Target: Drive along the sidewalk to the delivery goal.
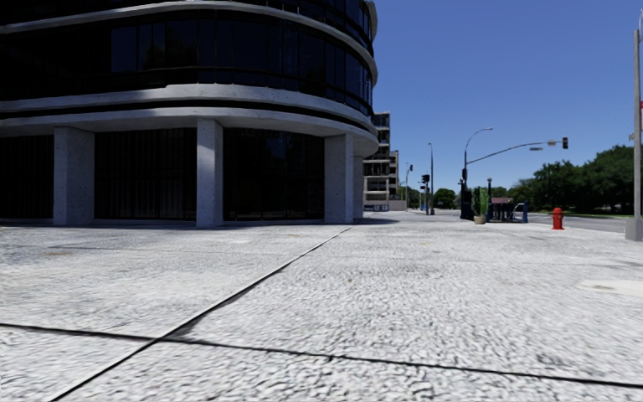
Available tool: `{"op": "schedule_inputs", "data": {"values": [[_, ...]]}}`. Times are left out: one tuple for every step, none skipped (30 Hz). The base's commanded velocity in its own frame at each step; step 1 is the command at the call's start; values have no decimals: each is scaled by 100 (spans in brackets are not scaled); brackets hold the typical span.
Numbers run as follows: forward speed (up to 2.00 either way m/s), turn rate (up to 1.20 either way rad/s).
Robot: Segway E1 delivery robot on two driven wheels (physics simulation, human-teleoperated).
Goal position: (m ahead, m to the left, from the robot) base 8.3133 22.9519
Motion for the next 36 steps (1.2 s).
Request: {"op": "schedule_inputs", "data": {"values": [[93, 45], [94, 46], [96, 46], [97, 47], [97, 47], [100, 47], [104, 47], [105, 47], [105, 47], [106, 47], [106, 47], [106, 47], [106, 48], [106, 49], [106, 51], [106, 51], [106, 53], [106, 54], [106, 54], [106, 55], [106, 55], [106, 55], [106, 55], [106, 55], [108, 55], [110, 55], [110, 55], [115, 55], [124, 55], [124, 55], [128, 55], [133, 55], [139, 55], [139, 55], [143, 56], [146, 56]]}}
